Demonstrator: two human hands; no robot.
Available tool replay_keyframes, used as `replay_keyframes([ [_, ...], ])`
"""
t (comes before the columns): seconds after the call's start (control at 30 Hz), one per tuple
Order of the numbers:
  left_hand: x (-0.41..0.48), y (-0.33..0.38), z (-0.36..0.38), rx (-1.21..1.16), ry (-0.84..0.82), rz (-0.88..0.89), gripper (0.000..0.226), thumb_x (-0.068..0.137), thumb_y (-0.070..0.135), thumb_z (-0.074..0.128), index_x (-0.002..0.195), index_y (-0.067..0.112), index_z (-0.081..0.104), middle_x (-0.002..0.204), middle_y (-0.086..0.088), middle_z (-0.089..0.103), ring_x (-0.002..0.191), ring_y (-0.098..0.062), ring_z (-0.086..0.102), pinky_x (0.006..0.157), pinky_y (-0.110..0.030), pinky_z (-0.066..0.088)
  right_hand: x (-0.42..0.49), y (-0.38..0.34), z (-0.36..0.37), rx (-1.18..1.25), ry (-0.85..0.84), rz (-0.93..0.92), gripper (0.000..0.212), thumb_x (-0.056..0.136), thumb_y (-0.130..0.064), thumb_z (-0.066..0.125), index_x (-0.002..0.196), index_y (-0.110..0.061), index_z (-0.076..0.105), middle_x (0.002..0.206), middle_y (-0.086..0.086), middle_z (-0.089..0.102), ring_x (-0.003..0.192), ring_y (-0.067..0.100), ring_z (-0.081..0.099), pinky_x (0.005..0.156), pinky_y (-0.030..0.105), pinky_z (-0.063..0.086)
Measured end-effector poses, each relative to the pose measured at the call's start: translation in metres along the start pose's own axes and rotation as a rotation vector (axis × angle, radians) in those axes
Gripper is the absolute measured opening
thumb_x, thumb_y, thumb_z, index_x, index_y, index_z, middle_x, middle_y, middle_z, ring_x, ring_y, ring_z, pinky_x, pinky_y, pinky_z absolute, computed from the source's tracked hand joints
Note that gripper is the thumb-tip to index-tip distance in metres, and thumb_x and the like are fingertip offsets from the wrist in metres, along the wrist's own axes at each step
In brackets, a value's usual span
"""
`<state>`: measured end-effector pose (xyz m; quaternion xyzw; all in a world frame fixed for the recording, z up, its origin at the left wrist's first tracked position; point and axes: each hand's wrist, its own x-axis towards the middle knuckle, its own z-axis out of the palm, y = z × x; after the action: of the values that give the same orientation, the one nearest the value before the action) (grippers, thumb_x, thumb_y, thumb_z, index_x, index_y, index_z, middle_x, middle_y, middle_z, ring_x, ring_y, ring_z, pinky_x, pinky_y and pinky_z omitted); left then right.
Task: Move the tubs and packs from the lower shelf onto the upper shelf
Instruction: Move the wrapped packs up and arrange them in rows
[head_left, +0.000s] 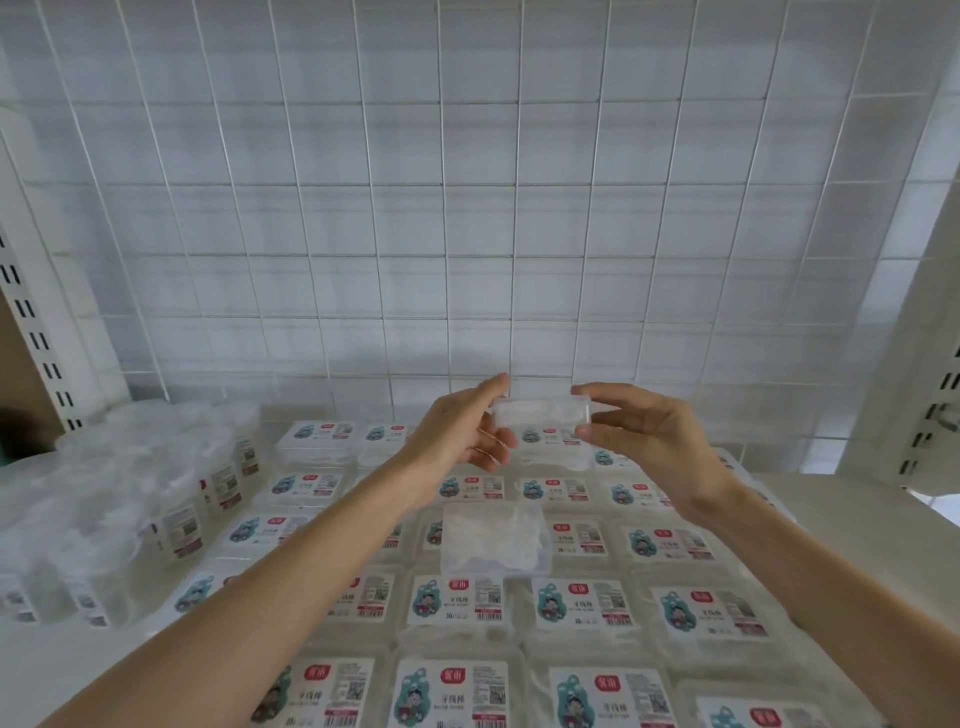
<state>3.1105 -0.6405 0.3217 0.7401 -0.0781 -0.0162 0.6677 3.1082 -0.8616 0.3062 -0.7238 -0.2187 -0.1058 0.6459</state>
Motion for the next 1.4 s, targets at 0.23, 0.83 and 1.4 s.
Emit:
replay_keyframes([
  [0.23,0.005,-0.012,0.002,-0.145,0.029,0.030,0.040,0.086,0.029,0.074,0.119,0.010,0.063,0.101,-0.009,0.072,0.072,-0.020,0.067,0.070,-0.031,0.058,0.000,0.003,-0.001,0.016,-0.005,0.069,0.029,0.087,0.009,0.061,0.100,-0.015,0.071,0.123,-0.001,0.068,0.102,0.024,0.069,0.091,0.039,0.052],
  [0.83,0.005,-0.009,0.001,-0.032,-0.017,0.122,0.026,0.093,0.029,0.065,0.116,0.018,0.062,0.102,-0.001,0.073,0.085,-0.013,0.068,0.074,-0.028,0.051,0.001,-0.002,0.004,-0.002,-0.020,0.217,0.034,0.088,-0.009,0.067,0.119,-0.022,0.061,0.100,0.008,0.074,0.095,0.032,0.066,0.088,0.041,0.053],
  [1.4,0.004,-0.009,-0.002,0.027,-0.139,0.095,0.027,0.093,0.017,0.065,0.120,0.012,0.067,0.101,-0.010,0.075,0.087,-0.021,0.070,0.075,-0.028,0.056,-0.001,0.002,0.001,-0.232,-0.002,0.069,0.080,0.072,-0.024,0.085,0.138,-0.034,0.041,0.128,-0.011,0.054,0.111,0.003,0.058,0.088,0.024,0.051],
])
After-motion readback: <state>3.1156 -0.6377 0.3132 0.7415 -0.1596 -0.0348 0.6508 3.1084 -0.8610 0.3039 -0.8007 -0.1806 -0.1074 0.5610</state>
